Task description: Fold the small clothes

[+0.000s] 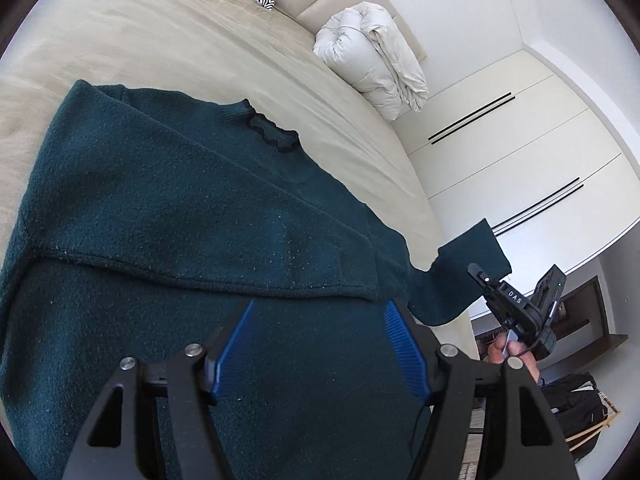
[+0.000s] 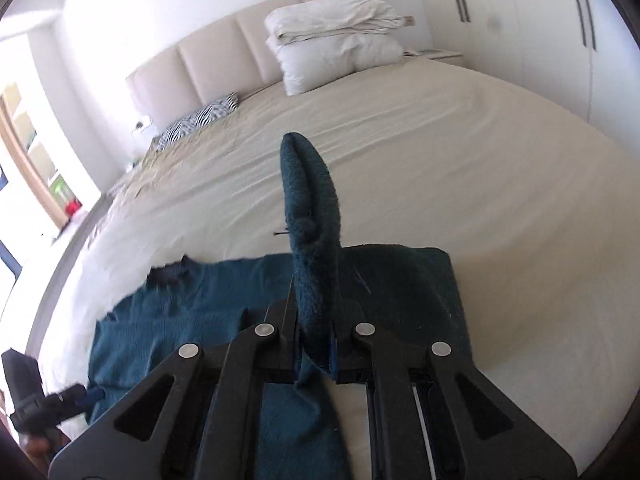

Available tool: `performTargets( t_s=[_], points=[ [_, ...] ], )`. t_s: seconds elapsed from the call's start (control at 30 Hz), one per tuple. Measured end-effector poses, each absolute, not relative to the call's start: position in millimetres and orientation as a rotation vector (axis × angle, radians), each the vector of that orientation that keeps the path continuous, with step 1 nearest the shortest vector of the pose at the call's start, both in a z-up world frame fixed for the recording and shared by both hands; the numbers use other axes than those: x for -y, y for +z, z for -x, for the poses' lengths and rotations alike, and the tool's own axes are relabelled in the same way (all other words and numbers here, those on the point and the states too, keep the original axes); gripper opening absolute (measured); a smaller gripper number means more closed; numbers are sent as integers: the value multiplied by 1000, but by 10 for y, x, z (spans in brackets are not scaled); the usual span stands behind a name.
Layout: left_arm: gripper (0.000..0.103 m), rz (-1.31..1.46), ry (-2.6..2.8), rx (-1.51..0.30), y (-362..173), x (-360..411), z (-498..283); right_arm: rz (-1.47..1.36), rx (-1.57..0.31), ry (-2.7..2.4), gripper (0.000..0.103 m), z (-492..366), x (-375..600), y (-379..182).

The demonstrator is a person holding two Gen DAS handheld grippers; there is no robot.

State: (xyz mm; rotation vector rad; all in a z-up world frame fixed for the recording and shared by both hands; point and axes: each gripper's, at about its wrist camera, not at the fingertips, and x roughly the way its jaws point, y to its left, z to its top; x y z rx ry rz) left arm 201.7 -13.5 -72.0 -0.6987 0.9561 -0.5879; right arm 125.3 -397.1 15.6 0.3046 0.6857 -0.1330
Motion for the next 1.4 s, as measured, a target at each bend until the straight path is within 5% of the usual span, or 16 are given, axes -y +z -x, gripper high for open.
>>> performTargets(
  t_s=[0.13,0.33,0.43,0.5,0.53,0.6,0.67,0.8,0.97,1.23,1.4],
  points=[
    [69,778,-613,-998,-847,188,-2094,-25,-779,-28,8,-1423,2801,-113],
    [73,866,-679,-1095,-1075,475,-2178,-39,-905,59,13,-1208,2150,-717],
    [76,885,-700,-1140,-1156,675,-2188,-95,-913,113,27,-893,2204,-888],
    [76,877,-702,-1163,-1187,820,-2192,-148,-913,138,72,-676,2288,-919],
    [76,870,-706,-1170,-1201,899,-2192,-178,-901,136,74,-574,2333,-909],
    [75,840,-708,-1177,-1193,1033,-2201,-227,-896,143,74,-416,2441,-902],
    [61,799,-698,-1190,-1194,1164,-2241,-279,-919,126,74,-280,2565,-942],
    [8,705,-660,-1225,-1176,1310,-2334,-423,-913,103,74,-7,2916,-1048],
    [8,543,-632,-1153,-841,1370,-2260,-515,-884,110,72,147,3137,-1100],
    [8,201,-653,-857,399,1291,-2073,-523,-884,111,72,169,3180,-1102],
    [8,178,-628,-827,576,920,-2186,-606,-885,120,74,72,3276,-1078]
  ],
)
